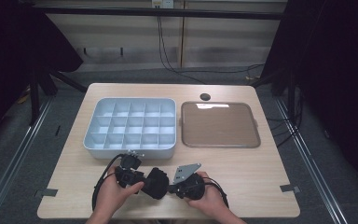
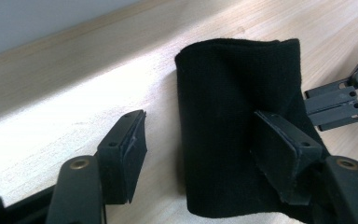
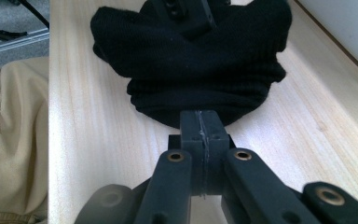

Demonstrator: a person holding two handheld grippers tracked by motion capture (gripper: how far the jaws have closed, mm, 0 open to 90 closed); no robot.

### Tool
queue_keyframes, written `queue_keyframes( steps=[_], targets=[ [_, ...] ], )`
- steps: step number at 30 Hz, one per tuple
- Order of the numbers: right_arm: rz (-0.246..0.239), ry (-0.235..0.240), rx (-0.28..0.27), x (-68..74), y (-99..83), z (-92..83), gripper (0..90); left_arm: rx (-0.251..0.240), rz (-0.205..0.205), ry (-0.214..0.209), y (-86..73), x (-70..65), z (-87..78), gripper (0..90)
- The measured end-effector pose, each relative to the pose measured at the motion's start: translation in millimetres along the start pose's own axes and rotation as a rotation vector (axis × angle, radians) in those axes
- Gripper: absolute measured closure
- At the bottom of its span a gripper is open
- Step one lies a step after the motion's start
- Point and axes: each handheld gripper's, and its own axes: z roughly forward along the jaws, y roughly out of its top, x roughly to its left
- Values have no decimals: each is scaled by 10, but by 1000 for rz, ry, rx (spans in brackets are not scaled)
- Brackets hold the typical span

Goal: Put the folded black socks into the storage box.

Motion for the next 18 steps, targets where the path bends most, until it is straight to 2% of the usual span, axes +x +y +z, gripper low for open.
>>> queue_keyframes(
  steps=[4, 7, 9, 12, 16, 18],
  targets=[
    [3, -2, -3, 10, 1, 5, 900, -1, 12, 7, -11, -29, 20, 360],
    [2, -4, -6, 9, -2, 6, 900, -4, 12, 3, -16, -61, 29, 398],
    [2, -3, -7, 9, -2, 7, 900, 5, 33, -3, -14, -65, 25, 428],
    [-2, -8, -7, 17, 1, 10, 900, 0, 28, -18, -22, -82, 28, 479],
    [-6, -11, -8, 20, 4, 13, 900, -2, -3, -53, -40, -61, 42, 524],
    [-10, -14, -8, 22, 5, 15, 900, -5, -3, -55, -45, -66, 48, 548]
  ],
)
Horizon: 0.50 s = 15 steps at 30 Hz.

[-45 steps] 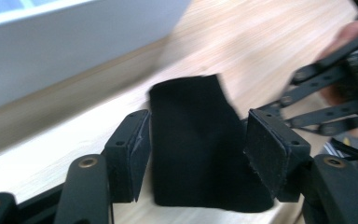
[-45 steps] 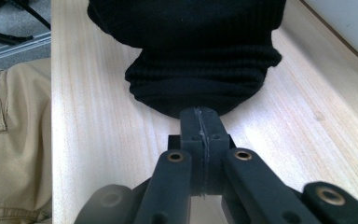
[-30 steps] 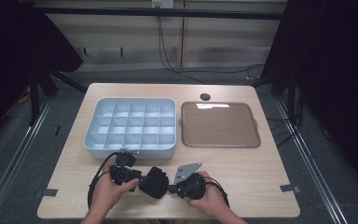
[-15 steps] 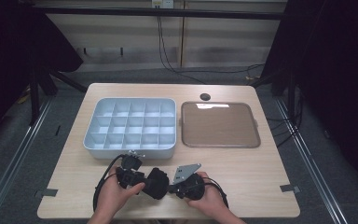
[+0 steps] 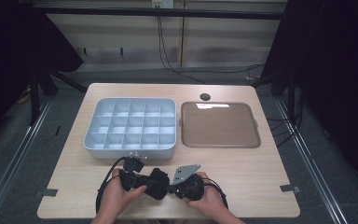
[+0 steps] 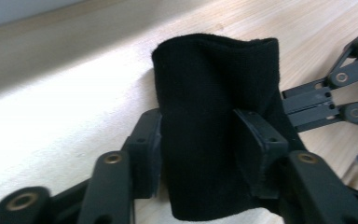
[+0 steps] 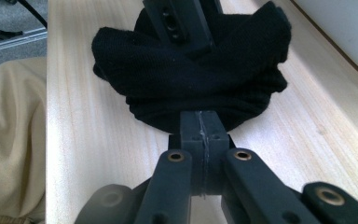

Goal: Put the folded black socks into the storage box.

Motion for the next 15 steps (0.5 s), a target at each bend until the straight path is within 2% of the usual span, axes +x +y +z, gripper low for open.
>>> queue_keyframes(
  steps=[4, 8, 10, 13, 15],
  targets=[
    [2, -1, -2, 2, -1, 1, 900, -2, 8, 10, -5, -46, -2, 613],
    [2, -3, -2, 4, -1, 2, 900, -1, 39, 47, -2, -124, -10, 699],
    [2, -4, -3, 6, -2, 1, 900, -13, 31, 57, -6, -152, -7, 715],
    [12, 3, -7, -3, -8, 1, 900, -7, 31, 63, -2, -161, -20, 728],
    [18, 6, -6, -1, -9, -1, 900, 2, 17, 53, 12, -155, -36, 731]
  ],
)
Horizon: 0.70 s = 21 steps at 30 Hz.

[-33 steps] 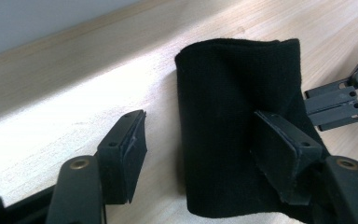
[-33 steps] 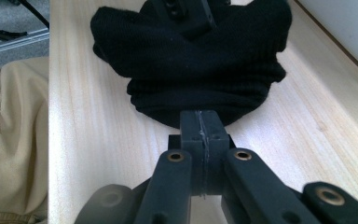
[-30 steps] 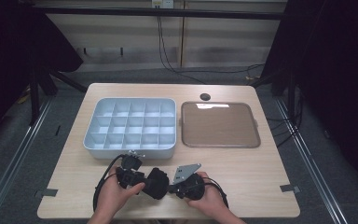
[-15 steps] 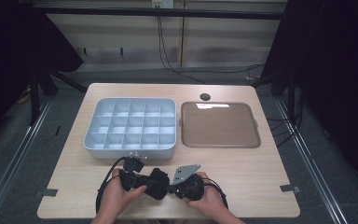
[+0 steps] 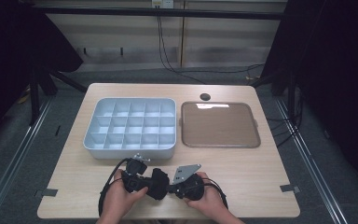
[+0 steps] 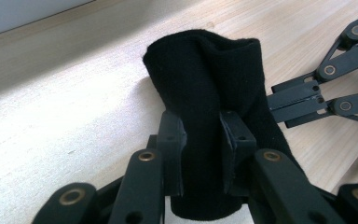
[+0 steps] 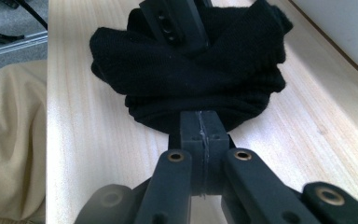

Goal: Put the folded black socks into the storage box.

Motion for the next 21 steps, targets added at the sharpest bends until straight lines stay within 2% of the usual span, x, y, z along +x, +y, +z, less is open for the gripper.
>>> queue_keyframes(
  steps=[4, 8, 13, 15, 16, 21],
  targets=[
    [-7, -2, 4, 1, 3, -6, 890, 19, 5, -23, 16, 48, -33, 732],
    [-8, -10, 3, -2, -4, -17, 843, 23, -26, -55, 37, 92, -90, 732],
    [6, -53, -26, -29, -12, -52, 643, 31, -43, -74, 50, 159, -175, 731],
    [29, -58, -47, -49, -16, -70, 597, 24, -49, -69, 54, 178, -215, 731],
    [26, -62, -54, -63, -20, -78, 567, 22, -56, -70, 59, 189, -237, 730],
    [48, -89, -59, -107, -40, -88, 398, 0, -74, -70, 87, 245, -355, 730]
  ],
)
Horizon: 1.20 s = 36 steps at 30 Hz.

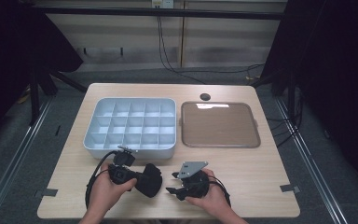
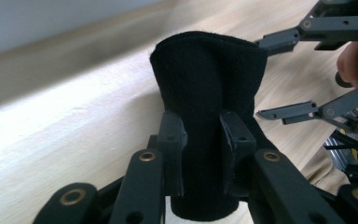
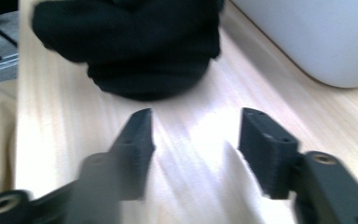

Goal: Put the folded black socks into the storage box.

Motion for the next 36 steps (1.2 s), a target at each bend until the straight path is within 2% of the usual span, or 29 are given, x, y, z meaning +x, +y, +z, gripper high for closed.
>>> queue_keyframes(
  steps=[3, 5, 7, 8, 10, 15, 18, 22, 27, 29, 30, 31, 33, 34, 35, 36],
  targets=[
    [-1, -15, 10, -16, -25, 14, 322, -13, -12, 8, 20, 51, -71, 730],
    [-7, -27, 10, -21, -34, 24, 290, -7, -3, 13, 33, 81, -119, 730],
    [-18, -36, 15, -30, -37, 31, 266, -18, -21, 20, 40, 84, -157, 729],
    [-17, -44, 18, -36, -38, 39, 254, -10, -4, 23, 44, 97, -190, 728],
    [-16, -49, 24, -43, -48, 54, 235, -12, -2, 28, 45, 105, -243, 727],
    [6, -43, 37, -44, -53, 83, 177, -21, -20, 31, 41, 167, -363, 727],
    [10, -17, 42, -61, -65, 92, 136, -27, -39, 34, 44, 191, -414, 727],
    [8, -17, 44, -62, -68, 92, 133, -11, -26, 42, 69, 231, -481, 726],
    [11, -18, 45, -61, -67, 92, 131, -11, -44, 44, 108, 235, -564, 726],
    [8, -19, 44, -62, -68, 92, 131, -7, -39, 45, 124, 254, -600, 725],
    [8, -18, 44, -62, -68, 92, 131, -17, -57, 44, 130, 251, -607, 725],
    [8, -18, 44, -62, -68, 92, 131, -1, -38, 45, 140, 274, -632, 725],
    [8, -19, 44, -62, -68, 92, 131, -18, -63, 41, 153, 271, -647, 725],
    [9, -19, 44, -61, -68, 92, 131, -1, -47, 43, 163, 286, -669, 725],
    [10, -19, 45, -59, -68, 92, 131, -15, -61, 46, 169, 275, -669, 725],
    [10, -19, 45, -59, -69, 92, 131, -6, -55, 43, 177, 281, -683, 725]
  ],
)
